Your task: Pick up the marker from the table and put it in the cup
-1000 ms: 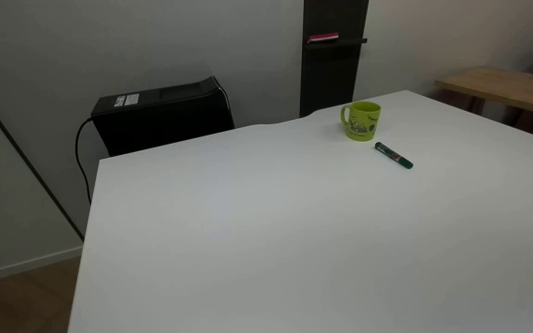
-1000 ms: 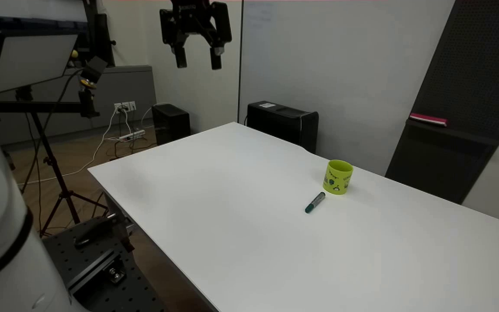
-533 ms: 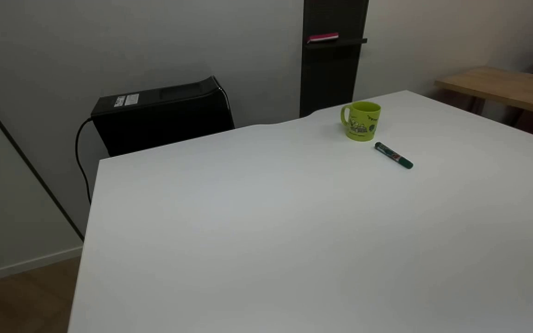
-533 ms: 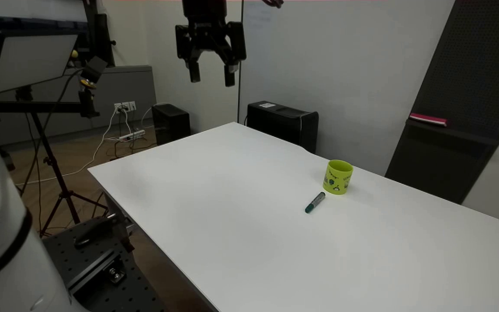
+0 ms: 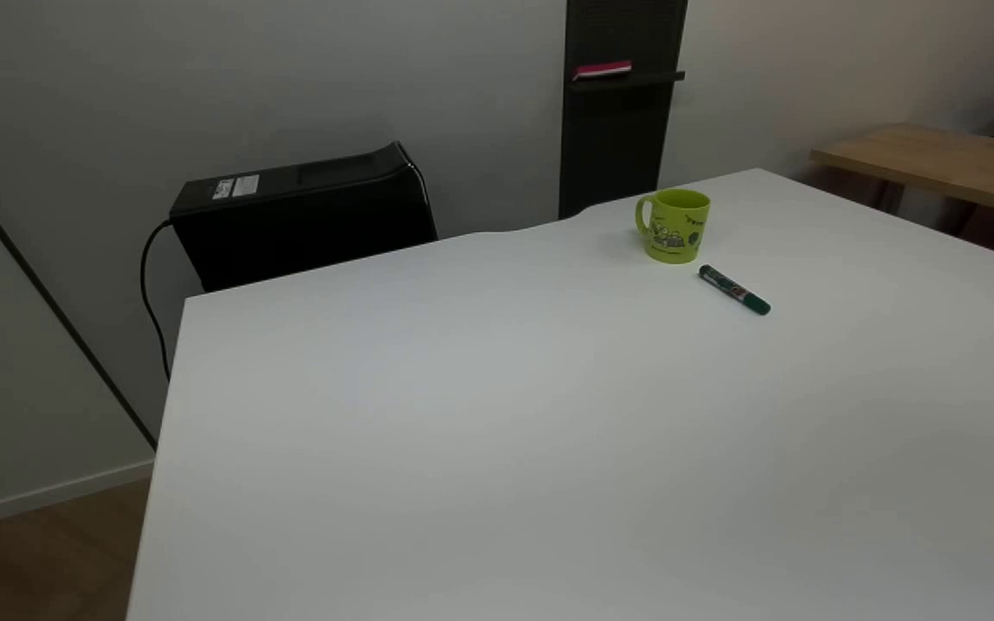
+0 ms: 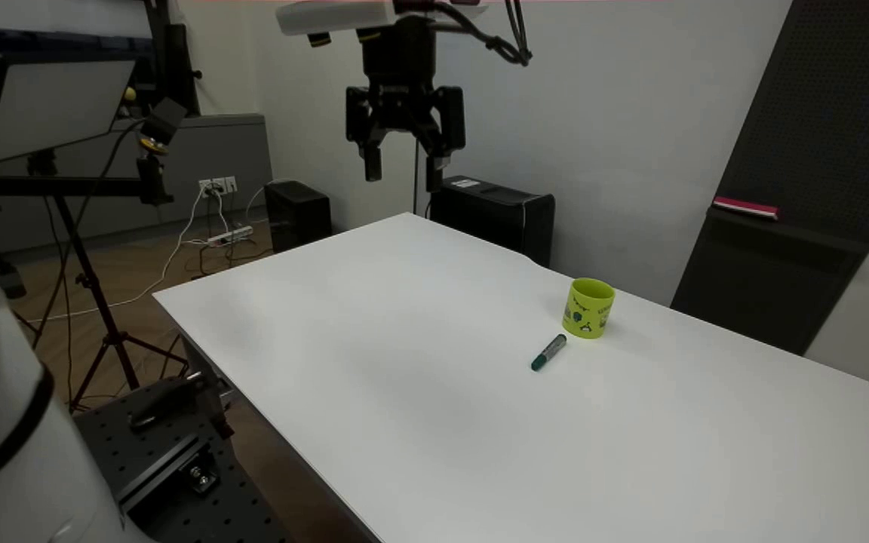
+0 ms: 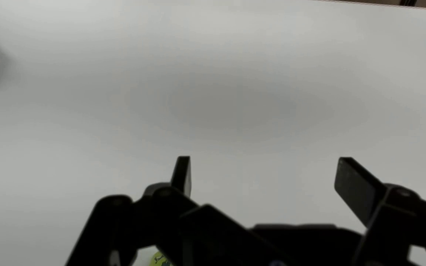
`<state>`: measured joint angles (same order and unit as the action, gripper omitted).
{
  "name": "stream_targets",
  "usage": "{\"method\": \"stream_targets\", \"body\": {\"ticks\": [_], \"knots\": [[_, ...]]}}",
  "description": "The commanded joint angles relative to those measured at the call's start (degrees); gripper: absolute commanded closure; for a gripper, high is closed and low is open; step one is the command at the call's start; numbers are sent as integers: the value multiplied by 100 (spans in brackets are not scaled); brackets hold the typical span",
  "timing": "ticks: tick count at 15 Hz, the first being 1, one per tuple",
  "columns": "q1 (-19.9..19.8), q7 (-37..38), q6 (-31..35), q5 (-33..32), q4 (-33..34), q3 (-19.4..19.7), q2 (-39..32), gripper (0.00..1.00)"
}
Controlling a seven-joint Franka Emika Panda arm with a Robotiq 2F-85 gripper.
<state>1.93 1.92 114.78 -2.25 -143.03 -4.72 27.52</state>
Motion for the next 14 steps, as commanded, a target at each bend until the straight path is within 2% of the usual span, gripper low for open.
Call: {"method": "stream_targets", "body": {"ticks": [1,12,14], "knots": [[31,17,-12,-19,16,38,-52,0],[31,17,-13,-20,40,38,-73,0],[36,-177,70,-9,72,112,-186,0]]}}
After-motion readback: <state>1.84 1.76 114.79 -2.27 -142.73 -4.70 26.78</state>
